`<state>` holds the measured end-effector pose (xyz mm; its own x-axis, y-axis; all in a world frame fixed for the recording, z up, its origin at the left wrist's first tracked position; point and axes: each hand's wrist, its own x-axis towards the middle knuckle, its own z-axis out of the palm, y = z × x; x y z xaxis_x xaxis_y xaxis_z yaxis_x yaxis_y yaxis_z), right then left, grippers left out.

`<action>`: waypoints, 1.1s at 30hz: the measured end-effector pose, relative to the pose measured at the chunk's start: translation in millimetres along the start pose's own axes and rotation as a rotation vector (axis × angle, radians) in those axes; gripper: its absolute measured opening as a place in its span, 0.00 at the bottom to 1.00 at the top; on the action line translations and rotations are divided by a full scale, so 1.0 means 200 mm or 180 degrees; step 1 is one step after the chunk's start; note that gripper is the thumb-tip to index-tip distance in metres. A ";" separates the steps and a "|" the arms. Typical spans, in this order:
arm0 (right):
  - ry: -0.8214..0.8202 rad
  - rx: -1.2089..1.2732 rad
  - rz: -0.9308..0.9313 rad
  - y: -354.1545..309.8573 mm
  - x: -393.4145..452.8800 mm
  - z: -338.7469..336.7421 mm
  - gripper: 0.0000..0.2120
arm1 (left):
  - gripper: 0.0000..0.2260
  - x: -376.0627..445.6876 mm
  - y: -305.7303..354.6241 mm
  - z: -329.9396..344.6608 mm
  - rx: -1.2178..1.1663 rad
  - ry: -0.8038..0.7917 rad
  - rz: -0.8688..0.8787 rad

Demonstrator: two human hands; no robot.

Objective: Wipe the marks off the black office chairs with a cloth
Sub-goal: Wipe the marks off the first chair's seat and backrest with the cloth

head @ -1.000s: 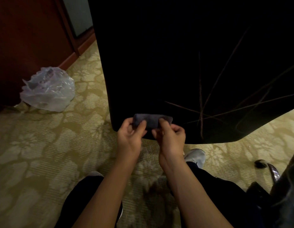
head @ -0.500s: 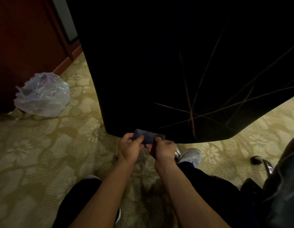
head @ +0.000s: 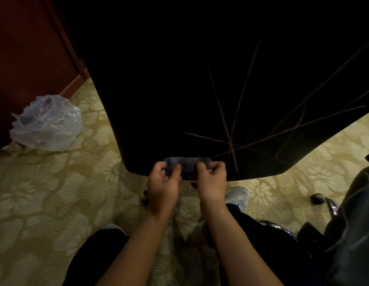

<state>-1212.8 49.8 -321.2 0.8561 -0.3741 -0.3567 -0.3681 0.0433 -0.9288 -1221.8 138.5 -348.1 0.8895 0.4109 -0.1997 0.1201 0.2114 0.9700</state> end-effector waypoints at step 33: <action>-0.0242 0.1116 0.0144 -0.17 -0.12 0.10 0.14 | 0.08 -0.01 0.26 -0.03 -0.0289 0.0143 0.0151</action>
<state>-1212.7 75.9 -283.9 0.8711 -0.2950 -0.3926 -0.2708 0.3783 -0.8852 -1220.4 153.7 -298.5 0.8724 0.4613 -0.1618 0.0360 0.2695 0.9623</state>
